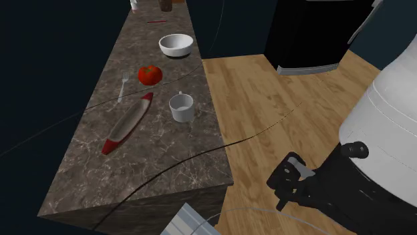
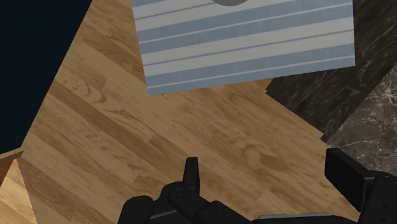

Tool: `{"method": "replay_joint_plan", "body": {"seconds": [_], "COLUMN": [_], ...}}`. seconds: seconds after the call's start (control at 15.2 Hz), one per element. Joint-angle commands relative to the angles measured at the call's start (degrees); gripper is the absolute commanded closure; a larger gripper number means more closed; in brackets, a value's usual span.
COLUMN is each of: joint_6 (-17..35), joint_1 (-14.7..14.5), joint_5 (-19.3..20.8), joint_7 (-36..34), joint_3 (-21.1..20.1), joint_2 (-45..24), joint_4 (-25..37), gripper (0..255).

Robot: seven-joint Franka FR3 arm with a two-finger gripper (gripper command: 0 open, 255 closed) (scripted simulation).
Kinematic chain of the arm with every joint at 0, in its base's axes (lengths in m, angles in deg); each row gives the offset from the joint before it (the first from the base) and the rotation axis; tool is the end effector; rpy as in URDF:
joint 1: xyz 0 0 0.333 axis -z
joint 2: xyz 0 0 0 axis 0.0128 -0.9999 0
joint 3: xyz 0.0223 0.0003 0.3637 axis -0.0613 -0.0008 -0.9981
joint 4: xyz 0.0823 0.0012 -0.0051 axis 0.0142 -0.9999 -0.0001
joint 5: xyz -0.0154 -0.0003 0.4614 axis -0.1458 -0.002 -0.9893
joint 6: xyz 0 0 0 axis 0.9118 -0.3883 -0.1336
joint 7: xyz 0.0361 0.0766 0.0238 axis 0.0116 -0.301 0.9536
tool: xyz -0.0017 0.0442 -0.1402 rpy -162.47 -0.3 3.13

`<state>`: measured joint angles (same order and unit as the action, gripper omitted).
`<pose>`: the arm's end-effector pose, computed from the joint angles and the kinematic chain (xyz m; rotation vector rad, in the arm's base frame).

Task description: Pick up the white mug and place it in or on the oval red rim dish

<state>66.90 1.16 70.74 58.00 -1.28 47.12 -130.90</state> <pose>0.3374 -0.0046 0.5641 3.0379 -0.1126 -0.1548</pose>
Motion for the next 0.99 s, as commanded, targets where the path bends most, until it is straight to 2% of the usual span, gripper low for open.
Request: {"method": "replay_joint_plan", "body": {"seconds": [0.0,0.46,0.92], "joint_6": [0.00,8.04,16.34], "joint_1": [0.00,-2.83,-5.15], "joint_5": [0.00,-6.06,-10.28], "joint_7": [0.00,-7.75,-15.00], "joint_3": [0.00,-6.26,-12.44], "joint_2": [0.00,-6.48,-15.90], "joint_4": [0.00,-1.28,0.78], "gripper": [0,0,0]}}
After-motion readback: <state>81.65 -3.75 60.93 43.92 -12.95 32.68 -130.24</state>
